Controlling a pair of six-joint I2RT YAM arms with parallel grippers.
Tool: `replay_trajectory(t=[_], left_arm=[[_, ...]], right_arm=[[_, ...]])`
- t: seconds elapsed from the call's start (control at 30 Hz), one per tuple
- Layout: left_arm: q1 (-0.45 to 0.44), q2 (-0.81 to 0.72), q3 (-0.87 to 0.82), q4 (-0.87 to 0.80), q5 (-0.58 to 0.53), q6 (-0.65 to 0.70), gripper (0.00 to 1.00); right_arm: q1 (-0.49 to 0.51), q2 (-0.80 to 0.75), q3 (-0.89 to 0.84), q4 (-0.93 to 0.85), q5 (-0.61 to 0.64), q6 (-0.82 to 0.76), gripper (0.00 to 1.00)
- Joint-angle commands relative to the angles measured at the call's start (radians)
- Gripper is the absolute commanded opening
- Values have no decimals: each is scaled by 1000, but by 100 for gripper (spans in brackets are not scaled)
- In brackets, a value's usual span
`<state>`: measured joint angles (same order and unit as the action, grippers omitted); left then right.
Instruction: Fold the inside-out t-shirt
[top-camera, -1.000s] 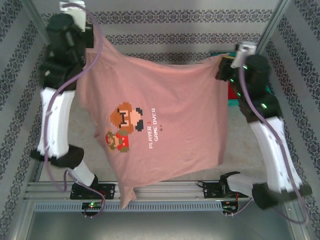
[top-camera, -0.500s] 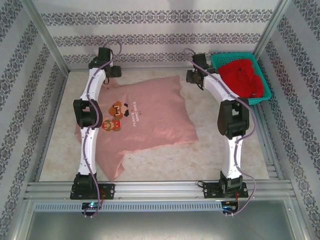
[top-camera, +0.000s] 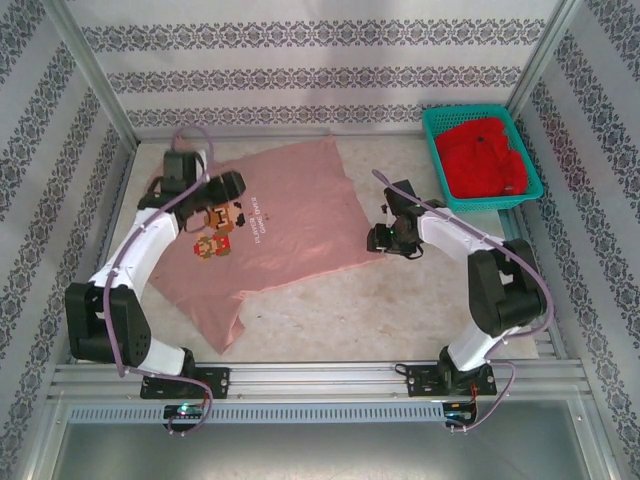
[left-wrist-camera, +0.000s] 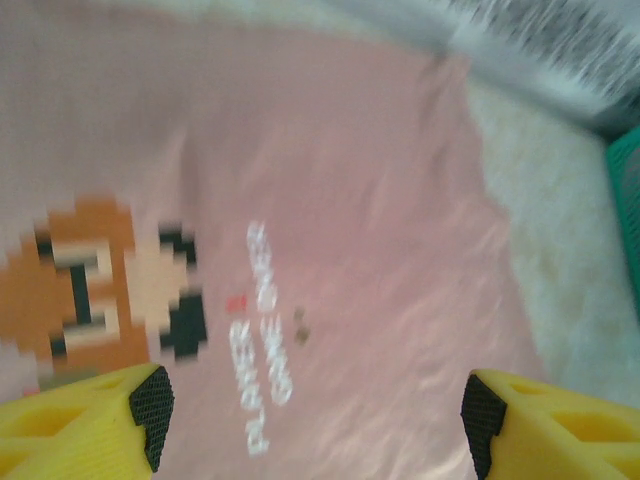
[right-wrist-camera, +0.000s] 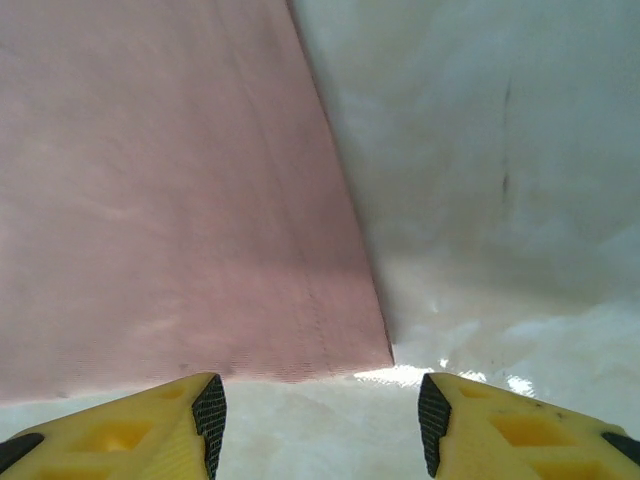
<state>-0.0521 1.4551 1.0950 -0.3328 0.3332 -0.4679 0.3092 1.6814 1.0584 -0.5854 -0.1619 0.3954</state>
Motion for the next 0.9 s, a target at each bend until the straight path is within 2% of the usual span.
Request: replay_trajectory(t=[0.0,0.2,0.3,0.47,0.53,0.73,0.87], left_arm=[[-7,-6,-115,49,11,-40,78],[-27,-4,-165,49,24,-30,77],[-41,-6,-167,51,32,-30,77],[-87,-7,-169,29,43,-16,77],[-126,-11,-168,7,39,-11,77],[-301,-49,-168,-77,11,-7,77],[-444,-103,-216,-159,-49,-44,76]], right_arm=[[-12,49,23,12,-25,20,56],[-6,129,51,15,9,29,50],[-2,125,37,14,28,32,42],[-29,106,27,29,38,38,11],[-58,80,18,26,42,35,2],[-219,-42,-34,18,48,18,0],[-311,-88,-65,37,41,16,0]])
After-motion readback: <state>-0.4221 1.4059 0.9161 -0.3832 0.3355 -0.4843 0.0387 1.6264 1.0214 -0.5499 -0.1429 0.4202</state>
